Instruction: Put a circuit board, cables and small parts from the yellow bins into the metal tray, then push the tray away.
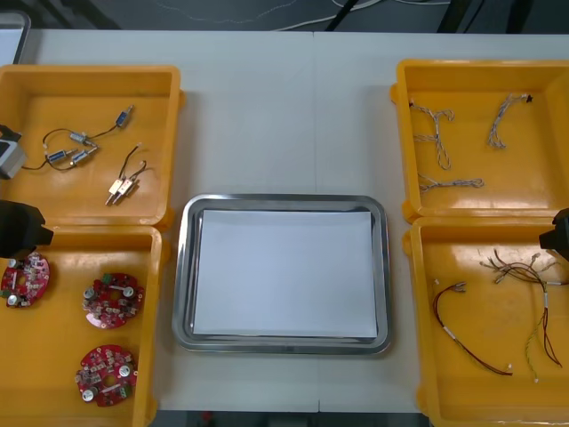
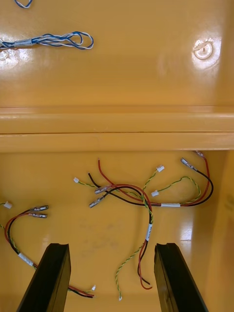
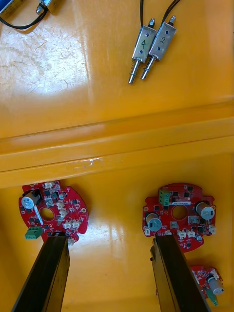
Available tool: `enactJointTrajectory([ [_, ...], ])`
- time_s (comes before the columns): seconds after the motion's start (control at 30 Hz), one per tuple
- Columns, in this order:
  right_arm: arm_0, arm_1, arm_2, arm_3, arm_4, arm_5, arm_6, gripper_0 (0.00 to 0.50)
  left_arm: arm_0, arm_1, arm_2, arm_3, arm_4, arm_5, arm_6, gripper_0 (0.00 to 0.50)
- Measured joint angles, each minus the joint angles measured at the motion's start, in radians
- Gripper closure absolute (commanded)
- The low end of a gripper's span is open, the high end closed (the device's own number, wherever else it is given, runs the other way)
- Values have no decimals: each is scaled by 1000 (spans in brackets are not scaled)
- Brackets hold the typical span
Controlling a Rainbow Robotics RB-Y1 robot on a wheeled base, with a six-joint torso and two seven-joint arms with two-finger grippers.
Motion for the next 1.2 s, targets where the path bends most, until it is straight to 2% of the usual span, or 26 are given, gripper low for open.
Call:
enactJointTrajectory([
  [1.2, 0, 0, 0, 0, 0, 0, 0, 0, 0, 0, 0, 0, 0, 0, 0, 0],
])
